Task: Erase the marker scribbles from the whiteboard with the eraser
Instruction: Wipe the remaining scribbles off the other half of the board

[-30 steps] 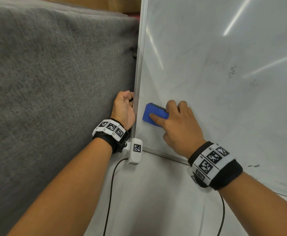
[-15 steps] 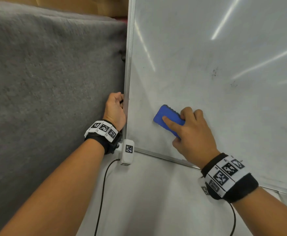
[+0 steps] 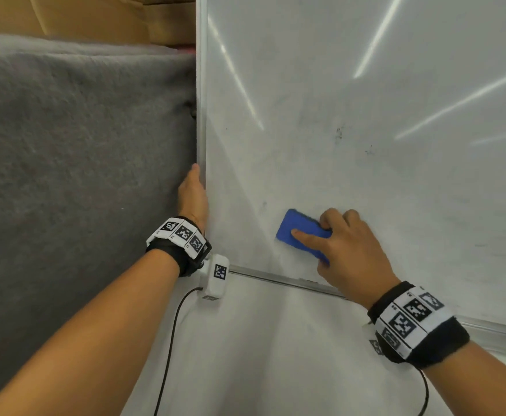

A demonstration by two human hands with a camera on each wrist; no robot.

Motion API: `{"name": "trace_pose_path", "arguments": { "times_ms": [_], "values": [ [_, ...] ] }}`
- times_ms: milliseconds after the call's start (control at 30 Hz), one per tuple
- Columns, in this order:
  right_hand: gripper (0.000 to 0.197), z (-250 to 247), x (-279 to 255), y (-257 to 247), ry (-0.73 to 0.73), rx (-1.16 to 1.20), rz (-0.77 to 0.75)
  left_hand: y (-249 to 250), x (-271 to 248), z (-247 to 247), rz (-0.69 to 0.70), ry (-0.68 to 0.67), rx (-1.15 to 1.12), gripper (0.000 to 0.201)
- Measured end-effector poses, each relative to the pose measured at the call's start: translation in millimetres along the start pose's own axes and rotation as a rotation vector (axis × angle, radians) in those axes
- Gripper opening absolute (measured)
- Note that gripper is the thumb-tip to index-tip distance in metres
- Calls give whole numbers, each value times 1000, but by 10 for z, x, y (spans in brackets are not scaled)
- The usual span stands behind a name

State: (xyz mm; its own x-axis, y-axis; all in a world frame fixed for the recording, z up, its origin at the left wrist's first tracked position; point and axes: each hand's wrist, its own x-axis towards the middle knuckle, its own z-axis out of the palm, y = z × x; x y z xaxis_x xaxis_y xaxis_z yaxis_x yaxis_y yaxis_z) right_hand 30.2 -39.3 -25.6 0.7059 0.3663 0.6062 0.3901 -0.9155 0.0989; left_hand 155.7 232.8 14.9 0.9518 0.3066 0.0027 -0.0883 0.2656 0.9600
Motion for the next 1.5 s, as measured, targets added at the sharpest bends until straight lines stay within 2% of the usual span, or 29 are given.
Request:
{"name": "trace_pose_path", "arguments": {
  "times_ms": [67, 167, 233, 400, 467, 533, 600, 733, 933, 1067, 1133, 1367, 1500],
  "values": [
    [73, -28, -122, 89, -69, -18, -34, 48, -86, 52, 53, 41, 90, 74],
    [76, -131, -227, 243, -95, -31, -1, 94, -143, 103, 161, 91, 279, 51],
    [75, -213, -264, 320, -71, -31, 37, 130, -206, 143, 224, 143, 382, 44],
    [74, -367, -302, 433, 9, -25, 135, 294, -391, 362, 290, 189, 586, 61],
    [74, -449, -290, 504, 57, -15, 188, 372, -530, 512, 387, 216, 658, 63],
    [75, -540, -280, 598, 89, -12, 237, 426, -668, 667, 541, 198, 719, 63],
    [74, -648, -297, 720, 113, -15, 286, 466, -786, 832, 688, 135, 755, 60],
    [74, -831, -405, 915, 173, 14, 388, 502, -1049, 1178, 865, -88, 732, 39],
    [75, -1003, -700, 1086, 162, 4, 496, 273, -1342, 1665, 991, -439, 785, 33],
    [75, -1034, -647, 1122, 183, -30, 459, 150, -1516, 1817, 1089, -602, 799, 43],
    [74, -1061, -509, 1126, 206, -81, 410, 151, -1560, 1866, 1136, -629, 853, 48],
    [70, -1191, 279, 1009, 216, -142, 186, 436, -1387, 1776, 1330, -429, 1017, 59],
    [49, -1315, 794, 987, 256, -136, 57, 744, -1120, 1705, 1448, -320, 1142, 53]
  ]
}}
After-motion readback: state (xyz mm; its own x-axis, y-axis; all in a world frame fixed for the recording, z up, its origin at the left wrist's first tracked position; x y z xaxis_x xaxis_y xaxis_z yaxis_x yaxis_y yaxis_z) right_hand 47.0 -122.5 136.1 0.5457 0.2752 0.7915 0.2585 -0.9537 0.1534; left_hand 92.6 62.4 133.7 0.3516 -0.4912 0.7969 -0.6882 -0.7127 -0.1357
